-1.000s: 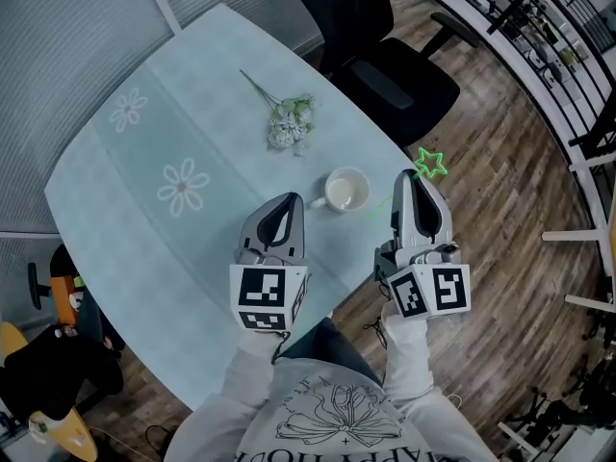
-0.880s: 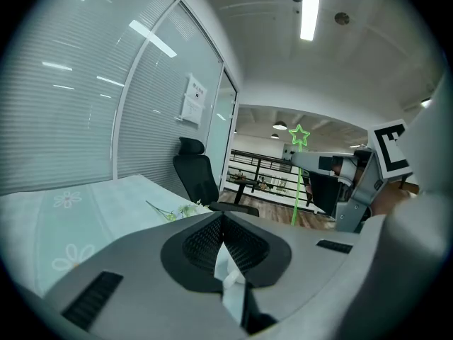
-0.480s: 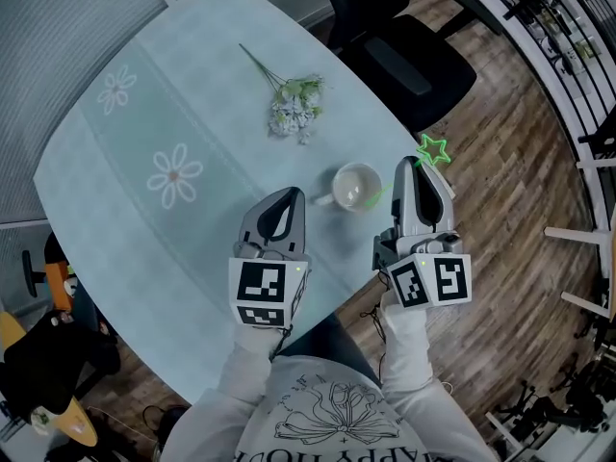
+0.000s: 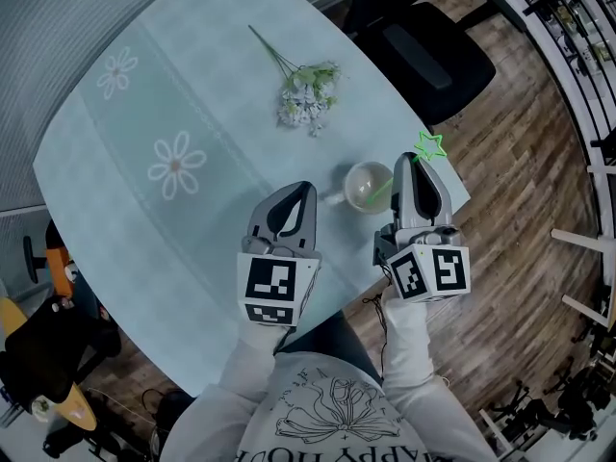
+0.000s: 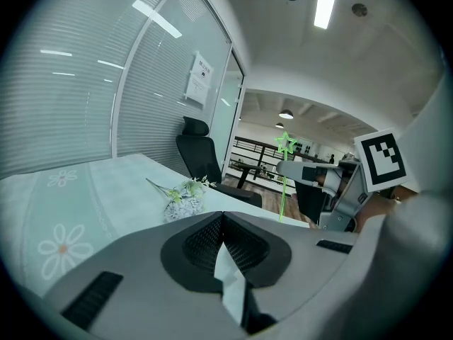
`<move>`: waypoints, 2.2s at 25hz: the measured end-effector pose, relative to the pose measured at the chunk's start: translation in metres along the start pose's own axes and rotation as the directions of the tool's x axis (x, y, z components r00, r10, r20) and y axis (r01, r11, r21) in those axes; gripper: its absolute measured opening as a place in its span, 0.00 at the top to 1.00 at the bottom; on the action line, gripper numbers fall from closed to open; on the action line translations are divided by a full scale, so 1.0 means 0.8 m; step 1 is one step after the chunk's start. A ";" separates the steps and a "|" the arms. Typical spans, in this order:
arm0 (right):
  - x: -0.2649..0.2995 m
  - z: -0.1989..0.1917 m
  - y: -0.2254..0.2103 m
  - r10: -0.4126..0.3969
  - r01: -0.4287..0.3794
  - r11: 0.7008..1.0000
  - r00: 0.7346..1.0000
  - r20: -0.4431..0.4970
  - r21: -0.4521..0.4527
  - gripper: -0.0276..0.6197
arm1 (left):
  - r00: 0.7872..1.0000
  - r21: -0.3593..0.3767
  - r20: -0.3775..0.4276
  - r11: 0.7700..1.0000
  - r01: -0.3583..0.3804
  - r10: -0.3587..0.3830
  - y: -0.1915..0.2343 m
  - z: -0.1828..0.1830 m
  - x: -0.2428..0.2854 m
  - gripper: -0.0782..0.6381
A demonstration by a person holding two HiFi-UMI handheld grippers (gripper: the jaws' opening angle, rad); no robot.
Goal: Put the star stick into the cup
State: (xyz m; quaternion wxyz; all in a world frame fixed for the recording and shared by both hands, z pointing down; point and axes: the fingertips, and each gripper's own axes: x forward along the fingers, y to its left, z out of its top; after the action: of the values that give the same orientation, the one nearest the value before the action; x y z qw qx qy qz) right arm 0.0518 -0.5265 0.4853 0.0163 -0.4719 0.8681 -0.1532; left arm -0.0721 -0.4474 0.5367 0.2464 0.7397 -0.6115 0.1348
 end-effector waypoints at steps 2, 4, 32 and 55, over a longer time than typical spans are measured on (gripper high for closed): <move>0.003 -0.009 0.000 0.003 -0.003 1.000 1.000 -0.017 0.000 0.92 | 1.000 -0.004 -0.006 1.000 0.003 -0.003 0.000 -0.003 0.002 0.88; 0.005 -0.017 0.000 0.002 -0.002 1.000 0.999 -0.034 0.002 0.92 | 1.000 -0.008 -0.012 1.000 0.008 -0.008 0.000 -0.006 0.005 0.88; 0.045 -0.077 -0.015 -0.105 0.088 0.991 0.976 -0.193 -0.098 0.91 | 1.000 -0.033 -0.024 0.999 0.004 -0.005 0.021 -0.018 0.007 0.88; 0.035 -0.058 -0.010 -0.118 0.102 0.990 0.976 -0.182 -0.096 0.87 | 1.000 -0.014 0.018 1.000 -0.013 0.013 0.020 0.005 -0.003 0.88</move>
State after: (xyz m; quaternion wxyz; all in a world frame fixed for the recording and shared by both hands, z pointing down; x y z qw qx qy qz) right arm 0.0349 -0.5423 0.5349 -0.0944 -0.5030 0.8441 -0.1599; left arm -0.0886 -0.4494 0.5352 0.2449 0.7352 -0.6194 0.1256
